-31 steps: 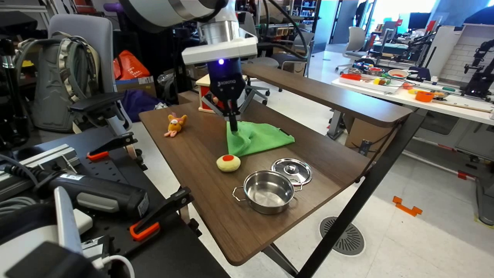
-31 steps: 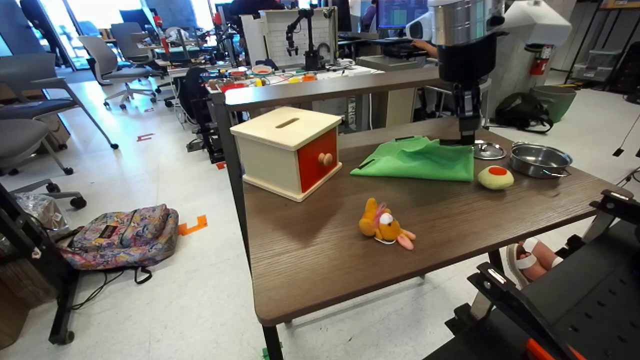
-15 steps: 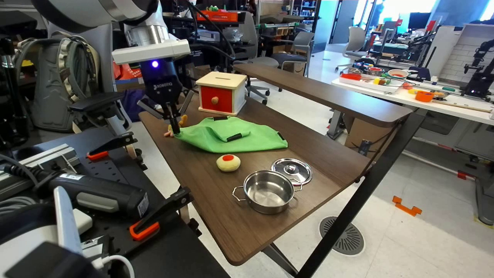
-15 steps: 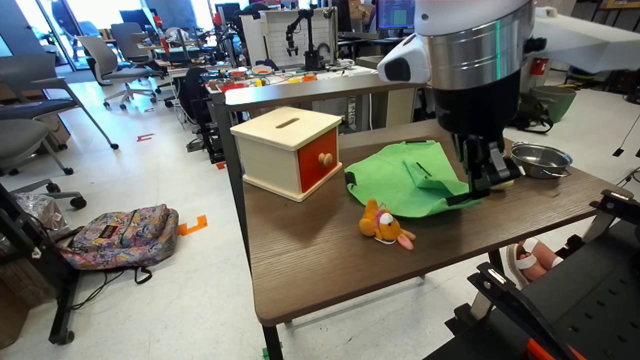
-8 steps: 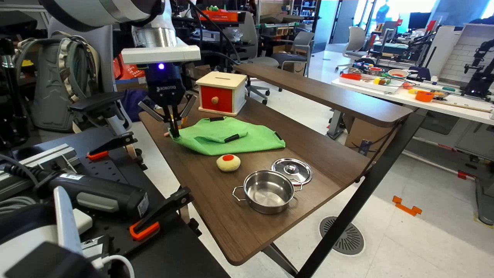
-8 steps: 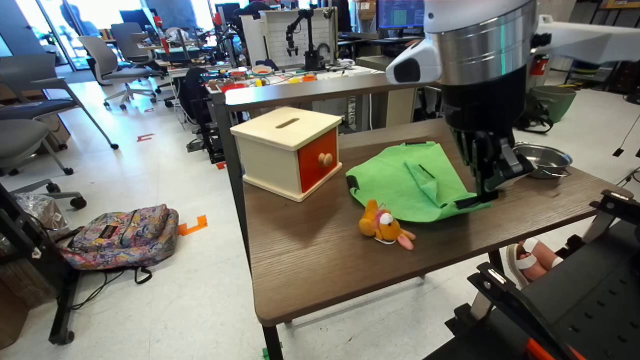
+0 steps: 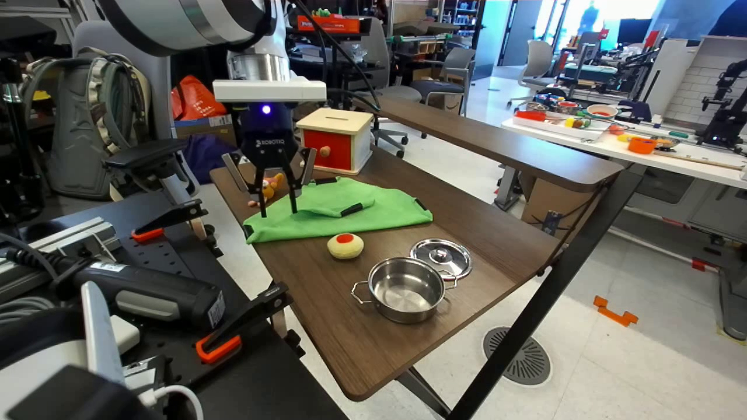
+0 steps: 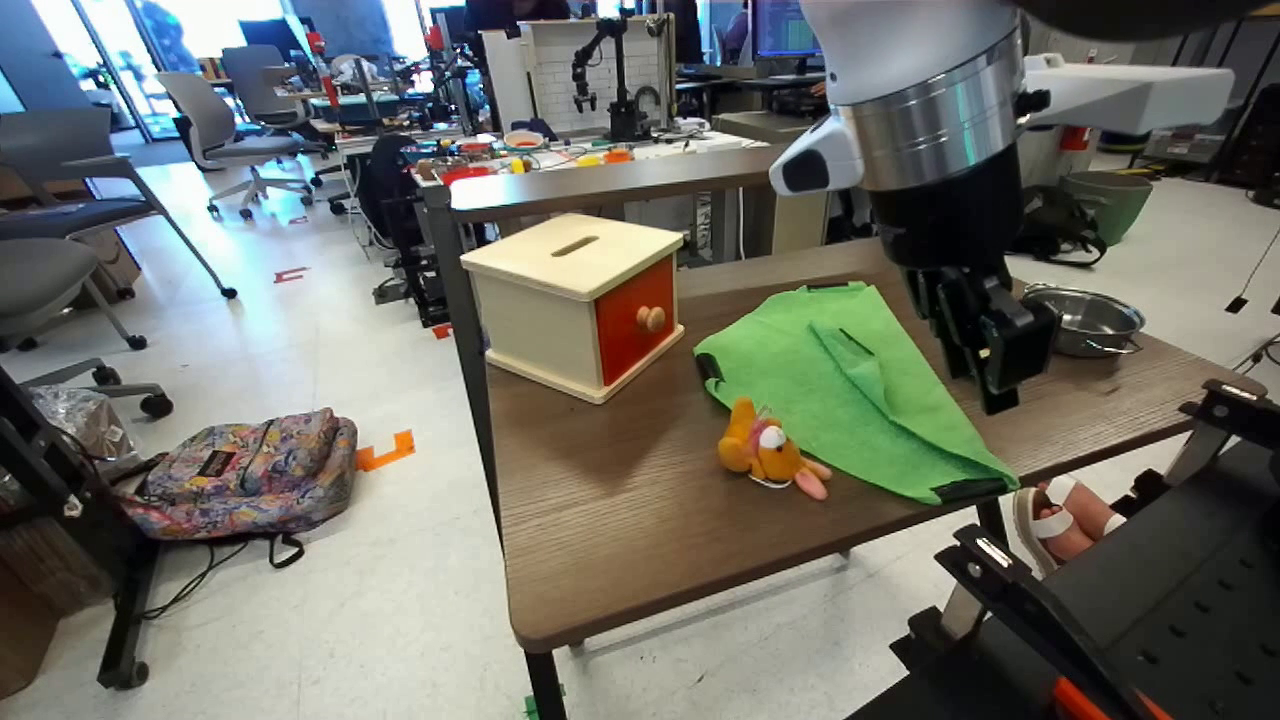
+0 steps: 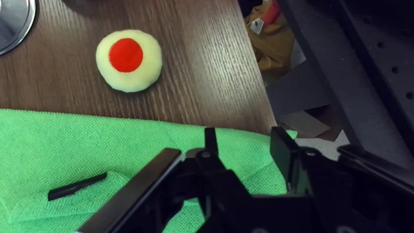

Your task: Unfold the green cloth

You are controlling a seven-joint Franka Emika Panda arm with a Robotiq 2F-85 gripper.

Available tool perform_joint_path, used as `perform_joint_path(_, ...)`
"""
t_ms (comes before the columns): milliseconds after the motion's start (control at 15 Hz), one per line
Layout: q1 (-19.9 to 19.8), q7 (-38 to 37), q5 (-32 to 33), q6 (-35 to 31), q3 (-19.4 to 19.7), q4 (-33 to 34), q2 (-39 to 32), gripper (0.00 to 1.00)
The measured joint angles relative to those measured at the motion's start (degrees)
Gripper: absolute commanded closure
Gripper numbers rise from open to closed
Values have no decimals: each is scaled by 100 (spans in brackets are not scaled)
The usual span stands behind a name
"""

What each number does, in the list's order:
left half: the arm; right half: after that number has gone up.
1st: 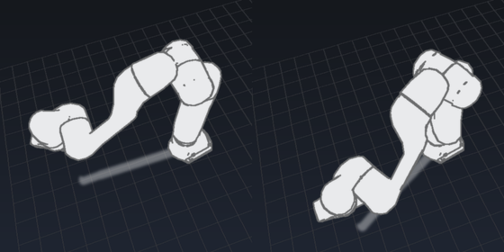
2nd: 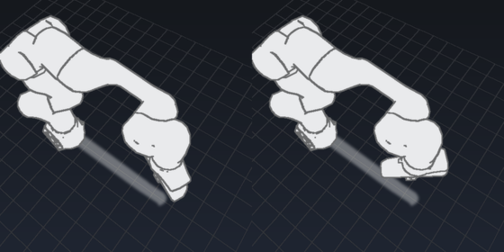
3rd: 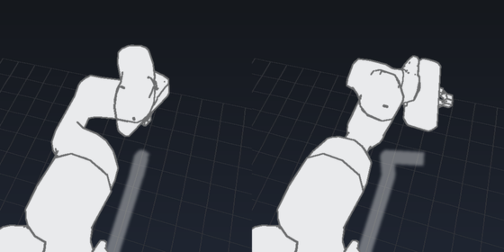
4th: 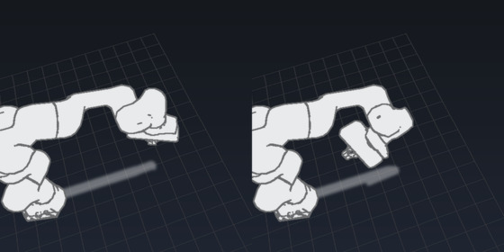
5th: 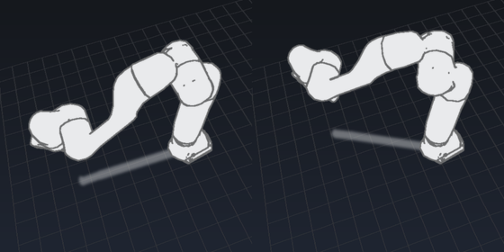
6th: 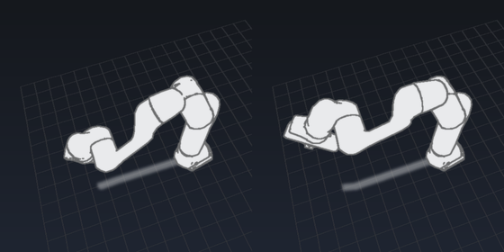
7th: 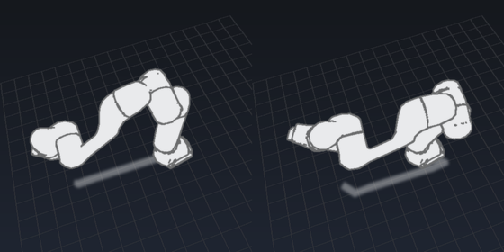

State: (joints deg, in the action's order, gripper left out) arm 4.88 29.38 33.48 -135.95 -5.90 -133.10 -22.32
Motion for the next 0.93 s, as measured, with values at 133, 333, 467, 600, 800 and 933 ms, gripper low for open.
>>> perform_joint_path(133, -8, 6, -1, 51, 0, 98, -84, 7)
perform_joint_path(333, -22, 7, -99, 131, -4, 139, -55, 0)
perform_joint_path(467, -22, 7, -247, 134, -21, 113, 74, 0)
perform_joint_path(600, -30, 13, -526, 133, -65, 17, 353, 0)
perform_joint_path(800, -73, 173, -1172, 122, -147, -192, 971, 0)
perform_joint_path(933, -108, 290, -1365, 122, -156, -311, 1276, 0)
